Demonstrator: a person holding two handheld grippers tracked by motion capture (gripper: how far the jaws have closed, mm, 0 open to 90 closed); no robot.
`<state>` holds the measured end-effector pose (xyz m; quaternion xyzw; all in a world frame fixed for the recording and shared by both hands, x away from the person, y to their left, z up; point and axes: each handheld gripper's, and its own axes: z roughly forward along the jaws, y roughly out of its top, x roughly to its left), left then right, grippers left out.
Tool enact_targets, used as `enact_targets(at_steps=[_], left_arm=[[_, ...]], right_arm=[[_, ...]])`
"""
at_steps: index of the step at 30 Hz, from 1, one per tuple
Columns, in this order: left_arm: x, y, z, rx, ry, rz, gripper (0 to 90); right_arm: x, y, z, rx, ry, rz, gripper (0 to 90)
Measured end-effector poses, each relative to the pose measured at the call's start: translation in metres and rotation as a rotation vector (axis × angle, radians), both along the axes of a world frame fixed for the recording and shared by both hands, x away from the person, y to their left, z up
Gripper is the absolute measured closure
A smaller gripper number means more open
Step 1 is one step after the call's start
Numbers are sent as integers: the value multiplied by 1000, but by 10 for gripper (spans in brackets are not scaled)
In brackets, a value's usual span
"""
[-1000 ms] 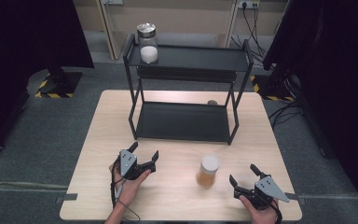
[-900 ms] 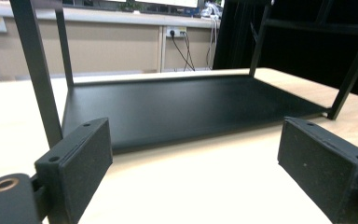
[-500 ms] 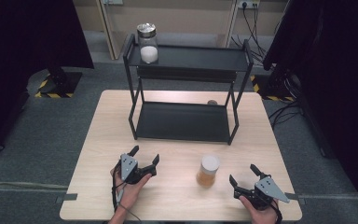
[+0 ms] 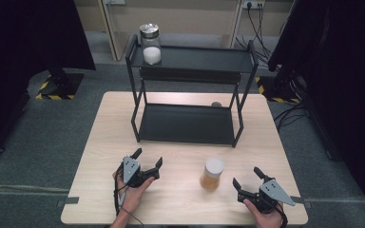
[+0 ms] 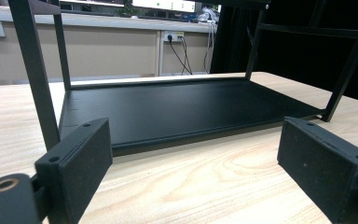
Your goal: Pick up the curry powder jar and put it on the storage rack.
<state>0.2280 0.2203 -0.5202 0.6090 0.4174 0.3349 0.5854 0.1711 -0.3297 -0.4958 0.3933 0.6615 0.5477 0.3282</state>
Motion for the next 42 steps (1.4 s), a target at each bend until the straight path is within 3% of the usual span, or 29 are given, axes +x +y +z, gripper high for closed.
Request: enact_targets(at_steps=[8, 17, 35, 42], left_arm=[[1, 0, 1, 0, 5, -2, 96], [1, 0, 1, 10, 2, -7, 96], [1, 0, 1, 13, -1, -11, 96], [1, 0, 1, 16, -1, -11, 96]], right_arm=[[1, 11, 7, 7, -28, 97, 77], [12, 32, 16, 6, -56, 186, 92], [33, 55, 20, -43, -70, 216, 332], [31, 57, 22, -34, -56, 207, 340]])
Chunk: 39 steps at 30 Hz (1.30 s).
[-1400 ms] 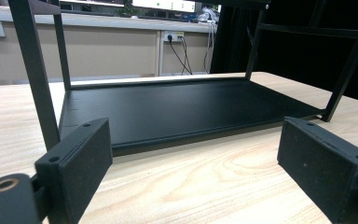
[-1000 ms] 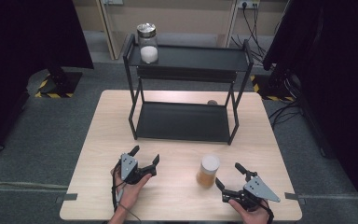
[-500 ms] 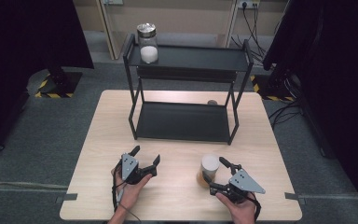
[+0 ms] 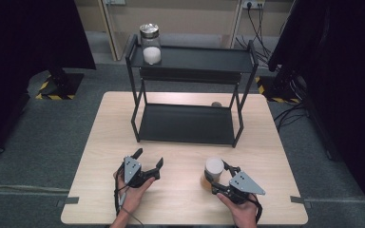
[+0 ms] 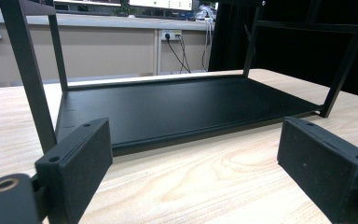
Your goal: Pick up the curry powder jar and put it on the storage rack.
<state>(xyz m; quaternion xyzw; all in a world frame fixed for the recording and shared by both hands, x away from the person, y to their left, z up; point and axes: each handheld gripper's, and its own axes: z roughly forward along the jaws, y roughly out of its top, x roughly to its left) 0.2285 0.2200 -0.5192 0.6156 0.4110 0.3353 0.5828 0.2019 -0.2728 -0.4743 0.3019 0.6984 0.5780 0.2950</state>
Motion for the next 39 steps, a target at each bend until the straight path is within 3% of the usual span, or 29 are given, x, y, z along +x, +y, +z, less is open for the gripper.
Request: enact_targets(at_steps=[5, 19, 39], left_arm=[[0, 0, 0, 4, -2, -2, 96], [0, 0, 0, 4, -4, -2, 96], [0, 0, 0, 1, -3, -1, 97]], right_arm=[[-3, 1, 5, 1, 4, -16, 340], [-8, 0, 25, 46, -64, -96, 340], [4, 3, 57, 100, -148, -183, 340]])
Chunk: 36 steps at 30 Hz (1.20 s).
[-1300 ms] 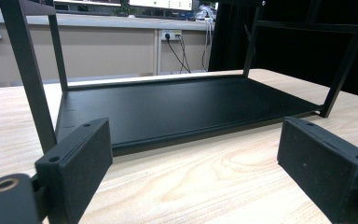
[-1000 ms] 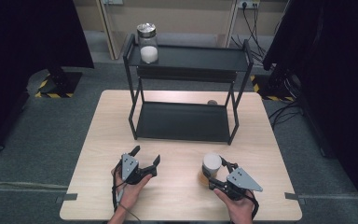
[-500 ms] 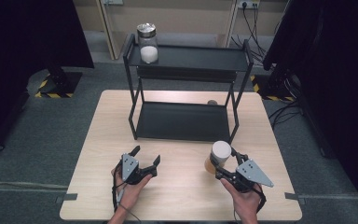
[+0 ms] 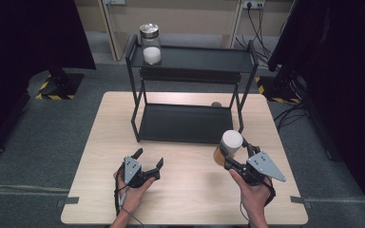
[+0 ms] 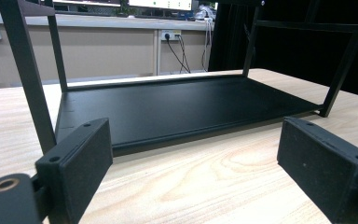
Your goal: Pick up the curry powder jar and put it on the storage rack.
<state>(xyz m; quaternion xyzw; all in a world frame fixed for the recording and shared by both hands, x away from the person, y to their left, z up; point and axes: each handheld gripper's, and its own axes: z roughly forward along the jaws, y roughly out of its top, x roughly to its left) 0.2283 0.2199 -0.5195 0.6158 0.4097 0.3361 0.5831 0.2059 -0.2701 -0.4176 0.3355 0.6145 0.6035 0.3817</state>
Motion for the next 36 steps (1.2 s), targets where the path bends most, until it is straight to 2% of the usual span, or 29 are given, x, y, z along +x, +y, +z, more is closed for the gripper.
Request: enact_targets(at_steps=[5, 36], left_arm=[[0, 0, 0, 4, -1, 0, 98], [0, -1, 1, 4, 0, -1, 99]], right_arm=[[3, 2, 4, 10, -11, -14, 340], [28, 10, 49, 34, -80, -66, 340]])
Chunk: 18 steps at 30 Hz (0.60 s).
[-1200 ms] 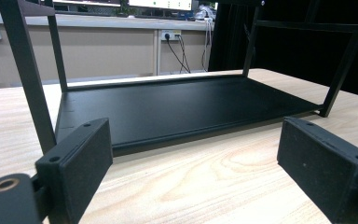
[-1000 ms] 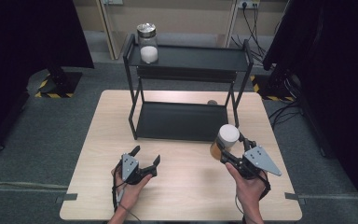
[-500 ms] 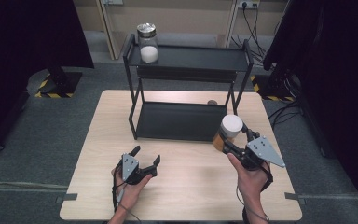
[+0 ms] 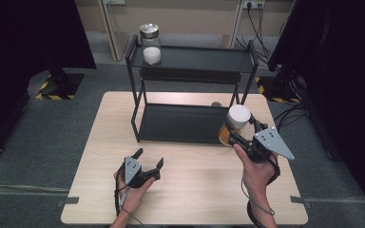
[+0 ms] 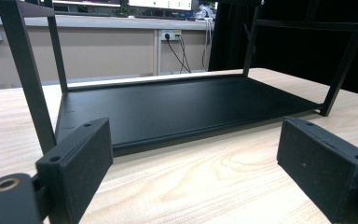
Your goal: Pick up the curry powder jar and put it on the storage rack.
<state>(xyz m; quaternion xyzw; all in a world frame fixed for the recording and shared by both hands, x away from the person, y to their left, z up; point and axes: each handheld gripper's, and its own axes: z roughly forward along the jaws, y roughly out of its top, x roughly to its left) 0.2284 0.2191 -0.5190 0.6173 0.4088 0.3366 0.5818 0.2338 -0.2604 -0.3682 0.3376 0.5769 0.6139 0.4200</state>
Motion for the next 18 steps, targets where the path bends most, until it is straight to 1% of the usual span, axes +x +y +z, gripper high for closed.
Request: enact_targets(at_steps=[18], left_arm=[[0, 0, 0, 1, 0, 0, 99]], right_arm=[[13, 5, 19, 13, -28, -14, 340]])
